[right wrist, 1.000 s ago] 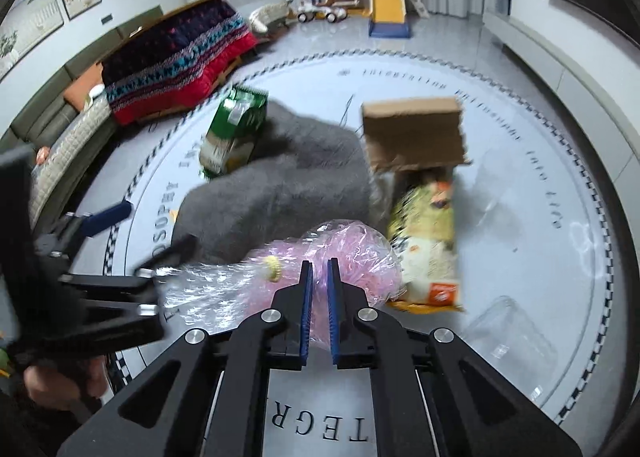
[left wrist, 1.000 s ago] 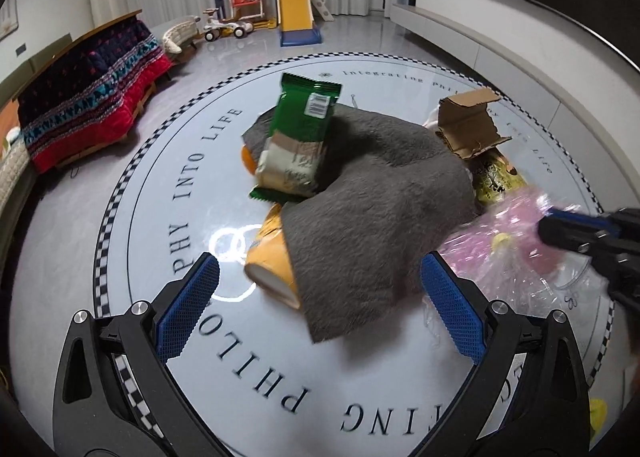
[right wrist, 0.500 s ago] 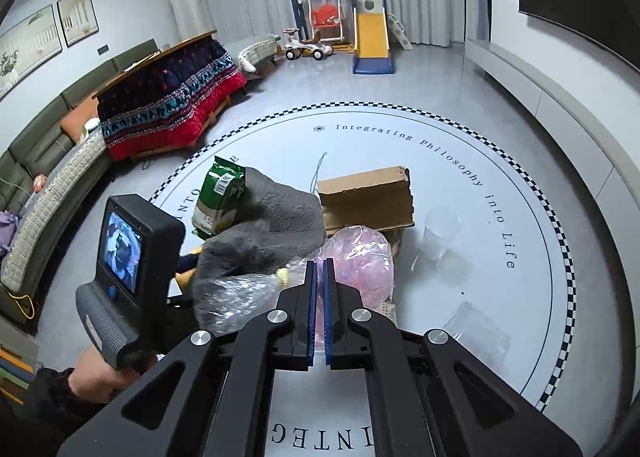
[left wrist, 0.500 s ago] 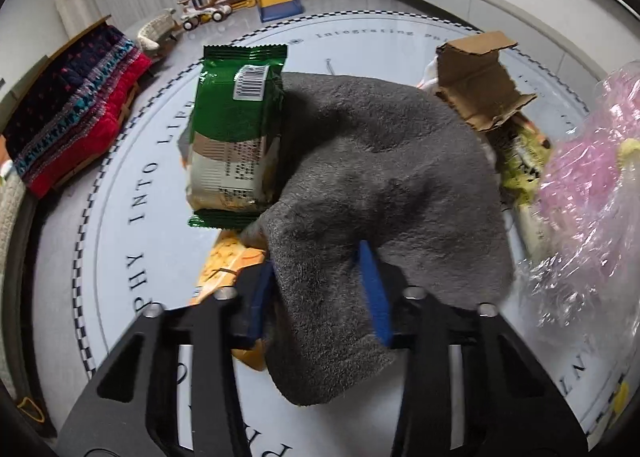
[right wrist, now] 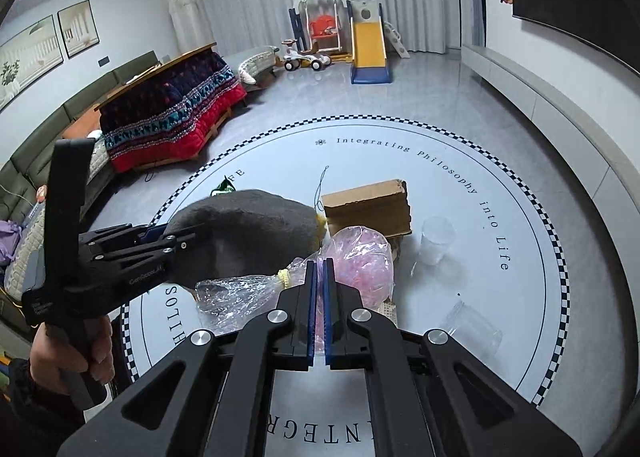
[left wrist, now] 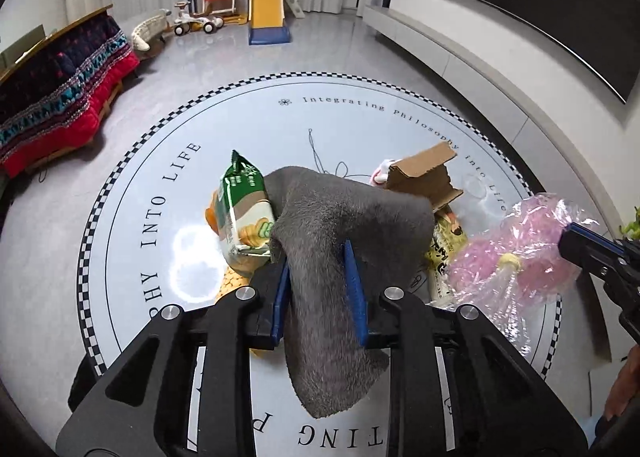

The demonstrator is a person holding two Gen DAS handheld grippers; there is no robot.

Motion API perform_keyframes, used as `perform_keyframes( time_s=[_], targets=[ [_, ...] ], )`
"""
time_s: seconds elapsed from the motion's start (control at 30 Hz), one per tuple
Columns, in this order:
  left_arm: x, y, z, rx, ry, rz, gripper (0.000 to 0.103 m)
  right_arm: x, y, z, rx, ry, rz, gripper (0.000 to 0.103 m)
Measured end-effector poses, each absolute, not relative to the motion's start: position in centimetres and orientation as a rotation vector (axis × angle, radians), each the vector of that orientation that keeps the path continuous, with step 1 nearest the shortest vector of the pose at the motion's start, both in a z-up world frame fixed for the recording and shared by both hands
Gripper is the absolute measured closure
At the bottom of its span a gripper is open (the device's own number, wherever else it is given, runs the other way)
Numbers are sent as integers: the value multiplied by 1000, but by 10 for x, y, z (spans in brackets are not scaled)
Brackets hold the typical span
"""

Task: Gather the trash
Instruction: 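Release the grey cloth and grasp the green snack packet with the left gripper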

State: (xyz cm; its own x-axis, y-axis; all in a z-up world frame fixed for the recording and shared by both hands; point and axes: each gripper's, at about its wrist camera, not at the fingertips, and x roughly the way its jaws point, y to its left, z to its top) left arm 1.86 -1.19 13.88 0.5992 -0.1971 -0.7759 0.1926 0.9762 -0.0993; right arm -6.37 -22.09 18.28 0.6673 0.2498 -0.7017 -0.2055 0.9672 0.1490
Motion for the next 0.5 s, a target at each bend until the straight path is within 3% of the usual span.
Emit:
perform_keyframes(
  time_s=[0.17, 0.23, 0.5],
  targets=[
    [17, 0, 136, -32, 893, -213, 78, -69, -221, 189, 53, 786, 252, 99],
    [15, -3, 136, -8, 896, -230, 94, -70, -221, 190, 56, 783, 250, 99],
    [25, 6, 127, -20, 932, -170, 94, -67, -221, 184, 57, 793, 257, 99]
  ],
)
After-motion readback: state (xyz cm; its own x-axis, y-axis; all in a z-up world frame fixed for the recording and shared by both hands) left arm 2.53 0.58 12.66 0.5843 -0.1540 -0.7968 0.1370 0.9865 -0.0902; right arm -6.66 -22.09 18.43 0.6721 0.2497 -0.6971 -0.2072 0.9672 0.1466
